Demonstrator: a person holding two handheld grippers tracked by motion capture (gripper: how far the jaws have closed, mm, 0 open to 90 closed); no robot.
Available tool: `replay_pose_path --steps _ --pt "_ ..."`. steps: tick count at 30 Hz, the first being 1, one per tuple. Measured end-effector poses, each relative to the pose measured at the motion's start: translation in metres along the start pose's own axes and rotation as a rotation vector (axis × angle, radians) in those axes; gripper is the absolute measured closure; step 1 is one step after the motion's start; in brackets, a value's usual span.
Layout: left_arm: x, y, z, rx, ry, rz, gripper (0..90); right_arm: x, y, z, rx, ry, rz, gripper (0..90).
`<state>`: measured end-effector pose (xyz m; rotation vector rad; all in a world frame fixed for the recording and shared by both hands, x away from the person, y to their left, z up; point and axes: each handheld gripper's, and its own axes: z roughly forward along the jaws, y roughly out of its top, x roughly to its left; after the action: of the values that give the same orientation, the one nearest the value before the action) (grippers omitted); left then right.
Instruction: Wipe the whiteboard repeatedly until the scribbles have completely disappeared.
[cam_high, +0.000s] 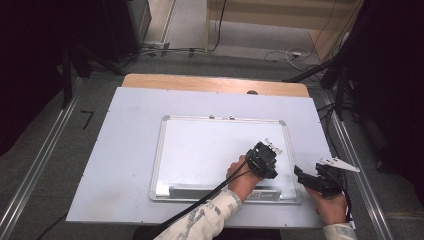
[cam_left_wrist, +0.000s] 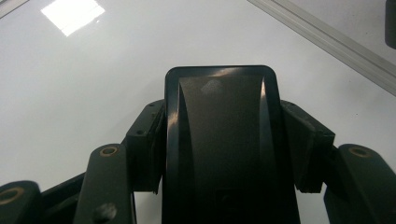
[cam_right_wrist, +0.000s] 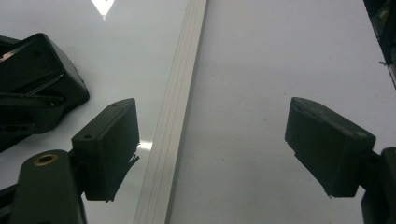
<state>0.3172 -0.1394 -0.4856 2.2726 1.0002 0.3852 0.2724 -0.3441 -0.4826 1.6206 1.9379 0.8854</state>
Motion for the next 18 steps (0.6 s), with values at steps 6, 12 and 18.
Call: replay_pose_path --steps 6,12,18 --pt "0.006 -0.005 -0.005 0.006 -0.009 0.014 40.2 -0.001 -0.001 0.000 -0.001 0.000 0.003 16.3" --pt "0.022 -0.019 -0.016 0.009 -0.009 0.008 40.2 -0.001 -0.001 -0.001 0.001 -0.003 0.002 16.3" --pt "0.047 -0.042 -0.034 0.011 -0.001 0.004 40.1 -0.001 -0.001 -0.001 0.001 -0.008 0.001 16.3"
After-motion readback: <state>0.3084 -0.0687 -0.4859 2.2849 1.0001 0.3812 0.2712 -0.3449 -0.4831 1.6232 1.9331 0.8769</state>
